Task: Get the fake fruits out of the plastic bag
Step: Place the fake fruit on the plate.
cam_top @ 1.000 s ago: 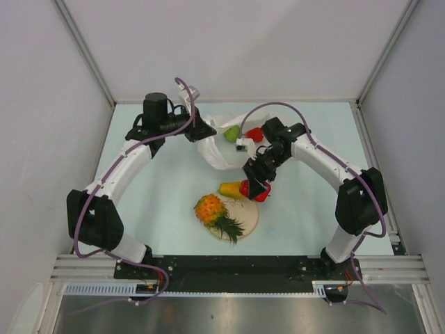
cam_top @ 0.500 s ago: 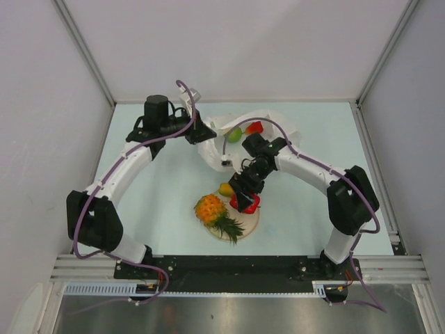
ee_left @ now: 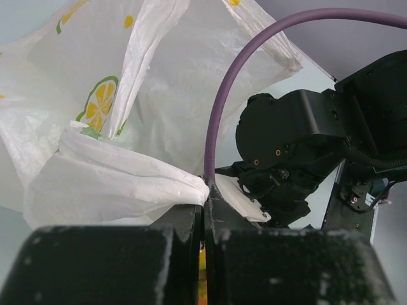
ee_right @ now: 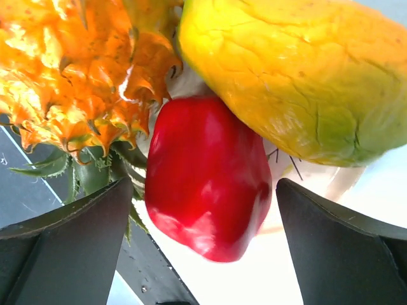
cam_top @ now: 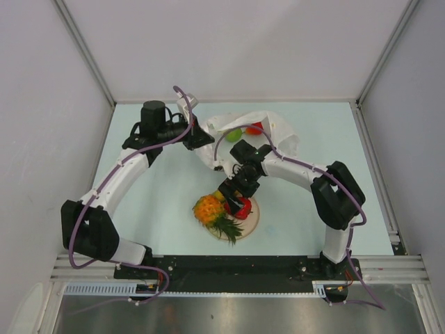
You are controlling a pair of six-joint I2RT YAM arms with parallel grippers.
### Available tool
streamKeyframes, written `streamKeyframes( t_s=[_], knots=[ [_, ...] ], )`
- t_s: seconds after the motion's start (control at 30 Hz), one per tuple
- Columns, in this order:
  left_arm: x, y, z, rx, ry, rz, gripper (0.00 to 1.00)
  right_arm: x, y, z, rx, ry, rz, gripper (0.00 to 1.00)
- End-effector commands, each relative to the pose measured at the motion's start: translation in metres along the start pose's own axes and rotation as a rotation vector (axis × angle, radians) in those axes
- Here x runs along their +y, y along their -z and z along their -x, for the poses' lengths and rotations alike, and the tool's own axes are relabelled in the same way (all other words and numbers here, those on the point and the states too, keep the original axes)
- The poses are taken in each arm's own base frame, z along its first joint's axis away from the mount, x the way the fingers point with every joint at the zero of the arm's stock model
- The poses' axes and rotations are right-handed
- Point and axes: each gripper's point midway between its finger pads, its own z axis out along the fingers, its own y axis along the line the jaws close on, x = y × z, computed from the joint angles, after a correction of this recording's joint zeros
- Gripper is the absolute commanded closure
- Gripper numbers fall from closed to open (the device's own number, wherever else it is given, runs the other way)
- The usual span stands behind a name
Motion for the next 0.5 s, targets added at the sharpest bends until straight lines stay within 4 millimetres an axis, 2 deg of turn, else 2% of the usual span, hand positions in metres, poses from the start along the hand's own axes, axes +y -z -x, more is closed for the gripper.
streamKeyframes(
  t_s=[0.0, 0.07, 0.2, 0.4, 0.47],
  knots=[
    [-0.013, 0.008, 0.013, -0.037, -0.064, -0.016, 1.0, 0.005, 0.019, 0.015, -0.052, 0.02, -0.024, 0.0],
    [-0.014, 0.007, 0.013, -0.036, -0.06, -0.023, 1.0, 0.009, 0.031, 0.008, -0.035, 0.033, -0.025, 0.0],
    [-0.012, 0.005, 0.013, -0.037, -0.055, -0.027, 1.0, 0.01, 0.036, -0.01, 0.02, 0.063, -0.031, 0.0],
    [-0.01, 0.002, 0.016, -0.04, -0.05, -0.032, 1.0, -0.012, 0.022, -0.009, 0.032, 0.076, -0.108, 0.01],
    [-0.01, 0.002, 0.017, -0.04, -0.05, -0.032, 1.0, -0.017, 0.017, -0.01, 0.048, 0.104, -0.112, 0.08]
  ],
)
